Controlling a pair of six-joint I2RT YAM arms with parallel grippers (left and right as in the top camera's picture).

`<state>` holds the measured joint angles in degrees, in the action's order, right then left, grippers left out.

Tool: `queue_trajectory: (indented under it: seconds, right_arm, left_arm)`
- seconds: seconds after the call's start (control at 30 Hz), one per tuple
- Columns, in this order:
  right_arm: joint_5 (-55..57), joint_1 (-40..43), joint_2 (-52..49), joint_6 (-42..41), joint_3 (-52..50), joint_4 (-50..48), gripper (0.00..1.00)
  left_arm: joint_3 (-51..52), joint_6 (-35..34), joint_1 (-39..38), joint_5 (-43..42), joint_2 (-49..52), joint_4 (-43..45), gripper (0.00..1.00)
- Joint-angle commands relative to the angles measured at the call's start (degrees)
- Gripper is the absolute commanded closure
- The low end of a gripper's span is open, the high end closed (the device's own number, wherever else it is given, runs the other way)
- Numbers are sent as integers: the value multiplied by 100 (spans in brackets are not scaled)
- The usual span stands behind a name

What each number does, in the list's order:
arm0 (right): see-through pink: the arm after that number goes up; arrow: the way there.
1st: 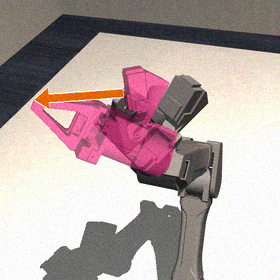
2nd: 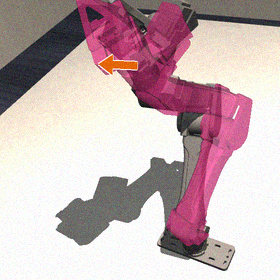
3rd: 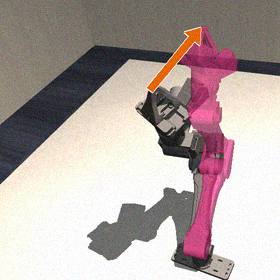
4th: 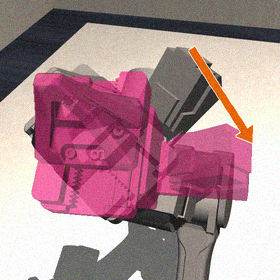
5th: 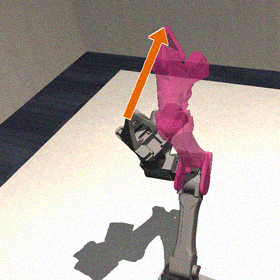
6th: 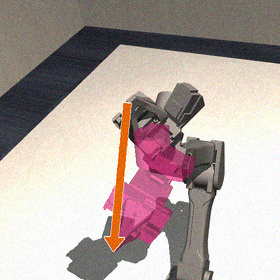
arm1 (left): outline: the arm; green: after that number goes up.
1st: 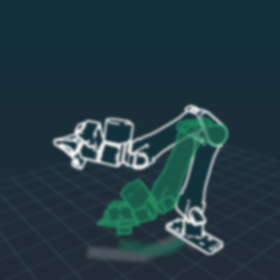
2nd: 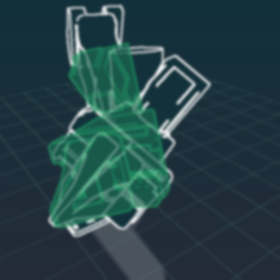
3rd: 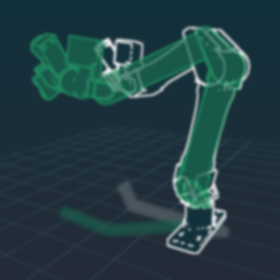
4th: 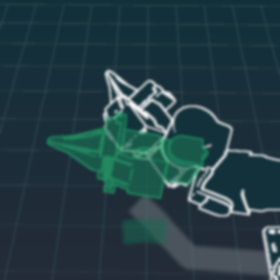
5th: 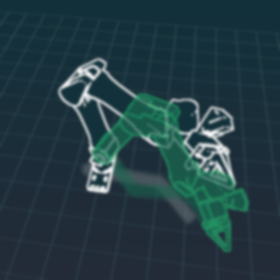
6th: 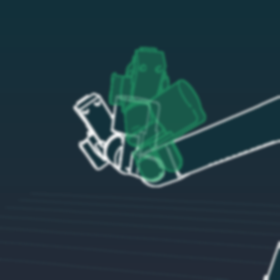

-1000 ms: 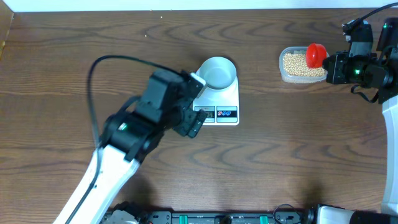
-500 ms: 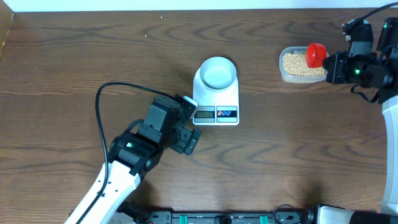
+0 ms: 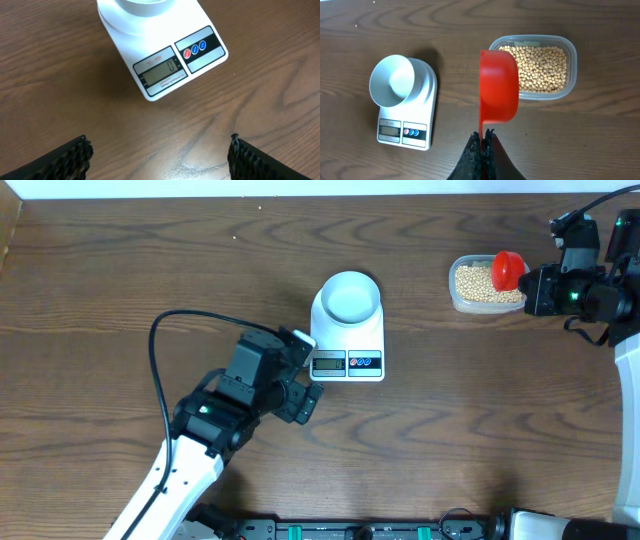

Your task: Scoop item into bowl and weigh 50g on scale

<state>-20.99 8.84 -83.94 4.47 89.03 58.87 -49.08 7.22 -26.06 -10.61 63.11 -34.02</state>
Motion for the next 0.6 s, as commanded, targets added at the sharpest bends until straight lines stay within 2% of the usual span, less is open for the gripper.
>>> queue_trajectory:
  seconds: [0.0, 0.57]
  right_arm:
    - [-13, 46, -9, 81, -28, -11, 99]
    - [-13, 46, -9, 96, -28, -7, 99]
  left_arm:
    - [-114, 92, 153, -179, 13, 33, 11]
    - [-111, 87, 210, -181, 13, 92, 11]
